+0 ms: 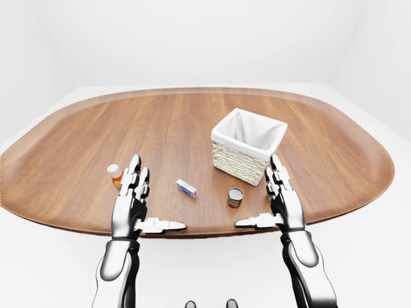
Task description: Pick up the ketchup, and put it in the basket.
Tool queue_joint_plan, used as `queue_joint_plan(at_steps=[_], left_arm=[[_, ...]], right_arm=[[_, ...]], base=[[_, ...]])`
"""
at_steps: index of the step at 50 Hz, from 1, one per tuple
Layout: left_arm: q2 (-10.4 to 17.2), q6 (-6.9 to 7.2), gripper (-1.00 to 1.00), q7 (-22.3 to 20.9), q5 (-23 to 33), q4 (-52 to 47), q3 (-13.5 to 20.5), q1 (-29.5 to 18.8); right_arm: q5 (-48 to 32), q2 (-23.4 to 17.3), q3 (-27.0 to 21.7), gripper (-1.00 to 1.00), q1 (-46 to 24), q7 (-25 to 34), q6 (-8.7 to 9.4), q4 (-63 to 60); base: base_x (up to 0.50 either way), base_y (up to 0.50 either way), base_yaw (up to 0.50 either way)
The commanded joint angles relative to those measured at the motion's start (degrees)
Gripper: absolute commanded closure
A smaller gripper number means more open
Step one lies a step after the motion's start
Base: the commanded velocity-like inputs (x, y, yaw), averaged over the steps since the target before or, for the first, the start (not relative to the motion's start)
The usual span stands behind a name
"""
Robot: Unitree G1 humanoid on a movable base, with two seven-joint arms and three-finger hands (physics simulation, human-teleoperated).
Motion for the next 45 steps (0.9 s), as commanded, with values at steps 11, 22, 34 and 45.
queue_joint_plan(at_steps=[11, 22, 34, 45], left_arm=[[-0.1, 0.0, -1.0, 0.2, -0.3, -0.6, 0.2, 0.1], [0.0, 0.0, -1.0, -0.4, -0.3, -0.9, 0.0, 0.3], [0.0, 0.0, -1.0, 0.0, -0.4, 0.4, 0.4, -0.6], [0.0, 0.0, -1.0, 0.4, 0.2, -0.4, 0.1, -0.1]], right_arm=[[-0.6, 0.0, -0.3, -1.0, -0.3, -0.6, -2.15, 1.7], [-2.0, 0.0, -0.3, -1.0, 0.0, -0.8, -2.41, 1.6], [-3.1, 0.2, -0.2, -1.0, -0.7, -2.2, -2.41, 2.6], [-1.9, 0.4, -0.8, -1.0, -1.5, -3.3, -0.75, 2.2]], base=[[0.16, 0.0, 0.0], [0.0, 0.21, 0.0], [0.0, 0.43, 0.0], [0.0, 0.0, 0.0]])
